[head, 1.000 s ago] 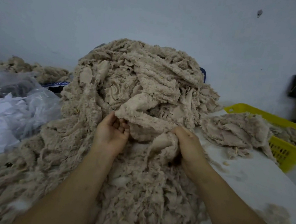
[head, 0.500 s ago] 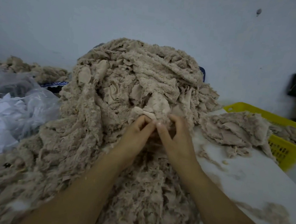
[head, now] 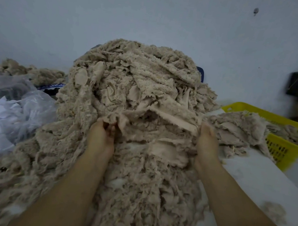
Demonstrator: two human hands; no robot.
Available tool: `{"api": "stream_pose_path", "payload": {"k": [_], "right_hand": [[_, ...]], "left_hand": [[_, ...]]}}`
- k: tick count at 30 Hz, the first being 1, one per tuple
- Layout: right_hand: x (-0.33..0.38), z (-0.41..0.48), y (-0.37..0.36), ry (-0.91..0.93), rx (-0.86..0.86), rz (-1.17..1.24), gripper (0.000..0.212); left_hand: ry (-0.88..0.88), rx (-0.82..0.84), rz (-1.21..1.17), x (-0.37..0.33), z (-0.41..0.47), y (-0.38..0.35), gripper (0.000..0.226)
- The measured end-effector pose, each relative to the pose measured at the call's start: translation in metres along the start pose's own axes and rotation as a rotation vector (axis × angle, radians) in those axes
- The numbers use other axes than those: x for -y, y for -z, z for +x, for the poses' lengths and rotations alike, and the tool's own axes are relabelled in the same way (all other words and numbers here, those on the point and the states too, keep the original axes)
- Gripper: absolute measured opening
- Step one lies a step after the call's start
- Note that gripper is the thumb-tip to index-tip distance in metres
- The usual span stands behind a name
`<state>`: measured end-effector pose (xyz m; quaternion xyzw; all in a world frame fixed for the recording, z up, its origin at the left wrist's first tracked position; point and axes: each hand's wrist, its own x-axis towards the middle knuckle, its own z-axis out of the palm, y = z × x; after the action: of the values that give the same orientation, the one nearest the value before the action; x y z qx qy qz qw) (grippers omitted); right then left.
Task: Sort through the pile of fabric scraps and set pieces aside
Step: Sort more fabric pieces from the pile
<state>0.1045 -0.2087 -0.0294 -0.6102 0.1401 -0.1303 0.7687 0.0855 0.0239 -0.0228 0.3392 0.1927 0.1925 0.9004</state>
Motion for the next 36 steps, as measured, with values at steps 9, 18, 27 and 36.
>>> {"api": "stream_pose_path", "payload": {"k": [9,18,27,36], "right_hand": [[-0.004,-0.023,-0.023,-0.052,0.403,0.175,0.035],[-0.009,-0.039,-0.028,0.382,0.367,-0.373,0.033],[-0.010,-0.038,-0.022,0.252,0.490,-0.200,0.056],[-0.009,-0.036,-0.022,0.379,0.416,-0.597,0.017]], "left_hand": [[-0.151,0.366,0.856,0.026,-0.037,-0.018,0.051],[-0.232,0.526,0.780,0.039,-0.048,-0.019,0.025],[-0.025,0.621,0.458,0.032,-0.051,-0.023,0.030],[-0.018,0.516,0.090,0.012,-0.034,-0.024,0.020]]}}
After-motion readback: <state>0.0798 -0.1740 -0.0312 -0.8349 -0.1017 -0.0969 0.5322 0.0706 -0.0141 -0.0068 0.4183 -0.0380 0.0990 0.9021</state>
